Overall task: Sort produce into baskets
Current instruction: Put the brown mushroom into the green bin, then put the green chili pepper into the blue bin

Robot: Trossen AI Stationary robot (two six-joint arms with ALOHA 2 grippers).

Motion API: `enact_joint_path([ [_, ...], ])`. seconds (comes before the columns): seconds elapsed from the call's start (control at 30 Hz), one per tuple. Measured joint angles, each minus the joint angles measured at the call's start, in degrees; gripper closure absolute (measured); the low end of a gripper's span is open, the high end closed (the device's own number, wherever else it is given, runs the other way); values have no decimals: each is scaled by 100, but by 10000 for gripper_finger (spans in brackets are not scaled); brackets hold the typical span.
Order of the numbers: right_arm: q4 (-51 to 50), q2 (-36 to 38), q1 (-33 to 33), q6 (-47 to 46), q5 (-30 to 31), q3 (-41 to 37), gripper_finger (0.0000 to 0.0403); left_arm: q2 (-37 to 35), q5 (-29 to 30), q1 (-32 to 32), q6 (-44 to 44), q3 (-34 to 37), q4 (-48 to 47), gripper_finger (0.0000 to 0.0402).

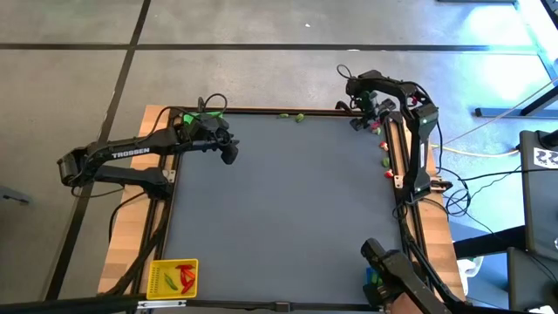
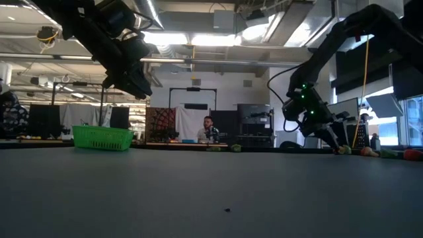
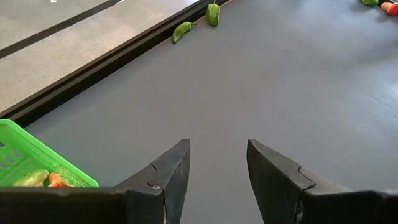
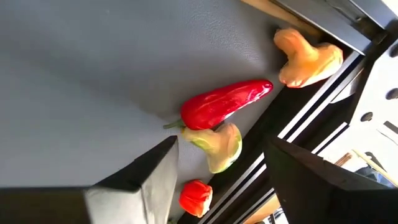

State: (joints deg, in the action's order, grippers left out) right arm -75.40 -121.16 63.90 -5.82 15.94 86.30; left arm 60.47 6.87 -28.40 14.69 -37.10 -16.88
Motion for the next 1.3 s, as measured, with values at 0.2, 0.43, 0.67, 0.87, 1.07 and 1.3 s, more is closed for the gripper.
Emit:
enact_joint_path([
  [0.2,19,-1,38,17,-53,-11,232,0,-1,0,-4,0,0,247],
  [0.43,-37,-4,74,26,-116,-81,318,0,-2,-2,-59,2,1,247],
  [0.67,-204,-4,67,195,-127,-81,383,0,-2,-2,-121,2,23,247],
  [0.87,-405,-4,59,298,-202,-81,384,0,-2,-2,-121,2,155,247],
  [1.07,-616,-4,42,308,-157,-79,320,2,-4,-2,-124,2,298,247],
  [1.3,-597,-4,-105,323,-251,-79,233,2,-4,-2,-126,2,304,247],
])
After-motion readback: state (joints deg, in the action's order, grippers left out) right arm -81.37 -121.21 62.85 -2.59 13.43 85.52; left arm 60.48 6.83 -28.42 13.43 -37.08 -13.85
